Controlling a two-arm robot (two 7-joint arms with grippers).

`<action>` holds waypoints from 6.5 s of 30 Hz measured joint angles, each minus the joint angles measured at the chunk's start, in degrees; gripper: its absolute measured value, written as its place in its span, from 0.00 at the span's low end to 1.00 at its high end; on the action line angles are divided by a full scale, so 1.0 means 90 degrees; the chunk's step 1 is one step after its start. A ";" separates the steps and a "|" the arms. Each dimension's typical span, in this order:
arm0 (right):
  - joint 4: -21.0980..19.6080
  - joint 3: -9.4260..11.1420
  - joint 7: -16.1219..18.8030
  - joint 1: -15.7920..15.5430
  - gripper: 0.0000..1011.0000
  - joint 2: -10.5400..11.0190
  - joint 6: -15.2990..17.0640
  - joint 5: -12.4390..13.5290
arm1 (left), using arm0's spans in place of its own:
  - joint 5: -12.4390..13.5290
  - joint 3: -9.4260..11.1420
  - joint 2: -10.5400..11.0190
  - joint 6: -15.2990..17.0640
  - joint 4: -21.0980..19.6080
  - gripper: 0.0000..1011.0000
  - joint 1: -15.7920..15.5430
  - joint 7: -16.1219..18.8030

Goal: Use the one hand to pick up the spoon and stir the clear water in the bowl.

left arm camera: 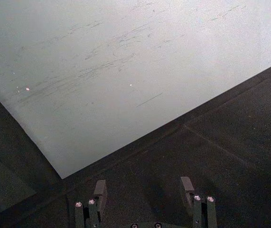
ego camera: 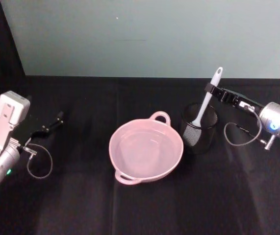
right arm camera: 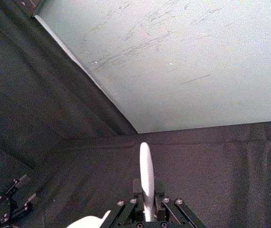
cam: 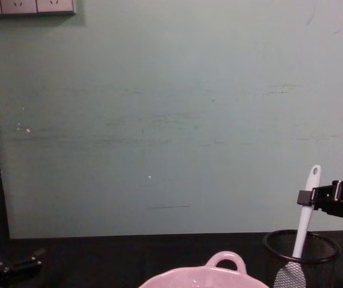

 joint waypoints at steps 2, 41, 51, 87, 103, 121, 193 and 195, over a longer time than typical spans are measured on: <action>0.0000 0.0000 -0.0001 0.0000 0.13 0.0000 0.0000 -0.0001 | 0.0000 0.0000 0.0000 0.0000 0.0000 1.00 0.0000 0.0000; -0.2841 0.0223 -0.0264 -0.0399 0.12 0.0888 -0.1198 -0.1841 | 0.0000 -0.0001 0.0000 0.0000 0.0000 1.00 0.0000 0.0000; -0.2871 -0.0230 0.0165 -0.0289 0.12 0.0473 -0.1106 -0.2092 | 0.0000 0.0000 0.0000 0.0000 0.0000 1.00 0.0000 0.0000; -0.1377 -0.0774 0.1884 -0.1070 0.12 -0.0269 -0.2976 -0.2745 | 0.0000 0.0000 0.0000 0.0000 0.0000 1.00 0.0000 0.0000; -0.0146 -0.0876 0.1131 -0.0511 0.12 -0.1300 -0.3768 -0.3697 | 0.0000 0.0000 0.0000 0.0000 0.0000 1.00 0.0000 0.0000; -0.0950 -0.0207 0.1248 -0.1137 0.12 -0.0623 -0.3322 -0.3482 | 0.0000 0.0000 0.0000 0.0000 0.0000 1.00 0.0000 0.0000; 0.0237 -0.0470 0.0865 -0.0362 0.12 -0.1691 -0.3802 -0.3861 | 0.0000 0.0000 0.0000 0.0000 0.0000 1.00 0.0000 0.0000; 0.0305 -0.0415 0.0789 -0.0330 0.12 -0.1690 -0.3875 -0.3943 | 0.0000 0.0000 0.0000 0.0000 0.0000 1.00 0.0000 0.0000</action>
